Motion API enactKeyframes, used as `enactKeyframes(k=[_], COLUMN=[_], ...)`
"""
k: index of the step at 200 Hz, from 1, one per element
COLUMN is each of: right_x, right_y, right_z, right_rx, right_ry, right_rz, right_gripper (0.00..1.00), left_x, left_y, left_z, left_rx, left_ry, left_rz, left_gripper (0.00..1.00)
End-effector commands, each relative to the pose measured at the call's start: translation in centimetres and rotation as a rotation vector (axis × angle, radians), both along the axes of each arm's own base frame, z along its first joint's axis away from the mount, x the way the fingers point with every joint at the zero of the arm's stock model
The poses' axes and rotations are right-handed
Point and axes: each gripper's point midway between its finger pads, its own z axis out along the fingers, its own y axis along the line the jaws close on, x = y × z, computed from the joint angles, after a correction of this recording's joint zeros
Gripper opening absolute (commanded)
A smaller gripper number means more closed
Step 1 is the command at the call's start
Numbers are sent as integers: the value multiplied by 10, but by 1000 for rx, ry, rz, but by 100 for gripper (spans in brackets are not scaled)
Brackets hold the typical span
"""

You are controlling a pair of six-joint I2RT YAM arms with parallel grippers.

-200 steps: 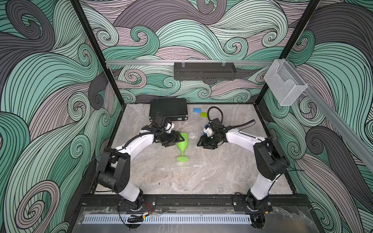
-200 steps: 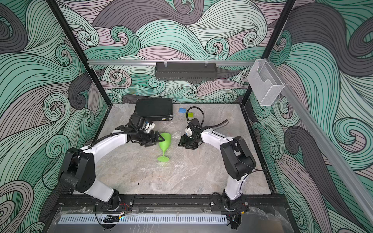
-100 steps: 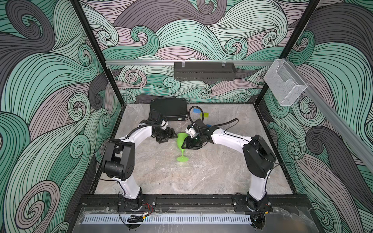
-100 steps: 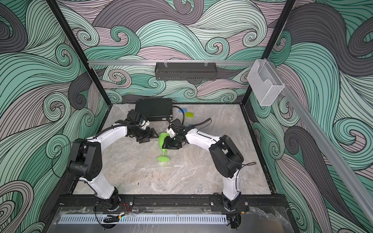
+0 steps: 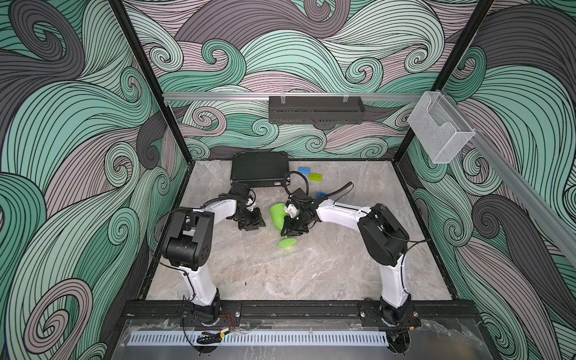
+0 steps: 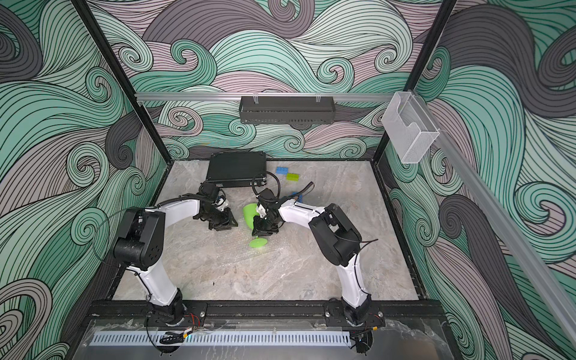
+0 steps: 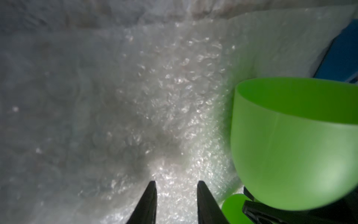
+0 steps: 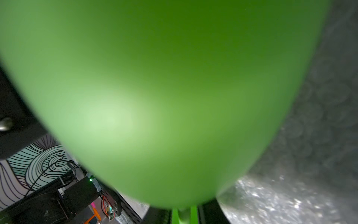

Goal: Wrap wine glasses in bubble wrap
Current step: Adjust the wine glass with the bubble wrap.

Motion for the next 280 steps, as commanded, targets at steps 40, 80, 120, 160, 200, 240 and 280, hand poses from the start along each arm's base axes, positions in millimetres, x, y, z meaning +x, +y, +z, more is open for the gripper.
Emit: enactKeyframes(k=[40, 80, 120, 160, 200, 240, 280], right_x=[-10, -18, -25, -28, -27, -29, -29], right_y=[-15, -23, -17, -4, -5, -6, -6], right_z=[5, 28, 25, 17, 3, -11, -7], right_rx=[-50, -41, -13, -33, -51, -78, -83], right_ry=[14, -11, 30, 40, 64, 99, 87], right_rz=[-12, 10, -33, -39, -76, -116, -104], right_gripper=[8, 5, 5, 6, 5, 9, 26], left_x=[22, 30, 29, 26, 27, 24, 24], left_y=[9, 14, 11, 8, 5, 4, 2], left_z=[-9, -10, -9, -6, -6, -9, -5], left_rx=[55, 90, 71, 46, 29, 19, 6], left_ry=[-3, -10, -5, -10, -6, 4, -14], left_rz=[-8, -40, -28, -16, -13, -9, -14], left_gripper=[33, 32, 32, 31, 30, 30, 31])
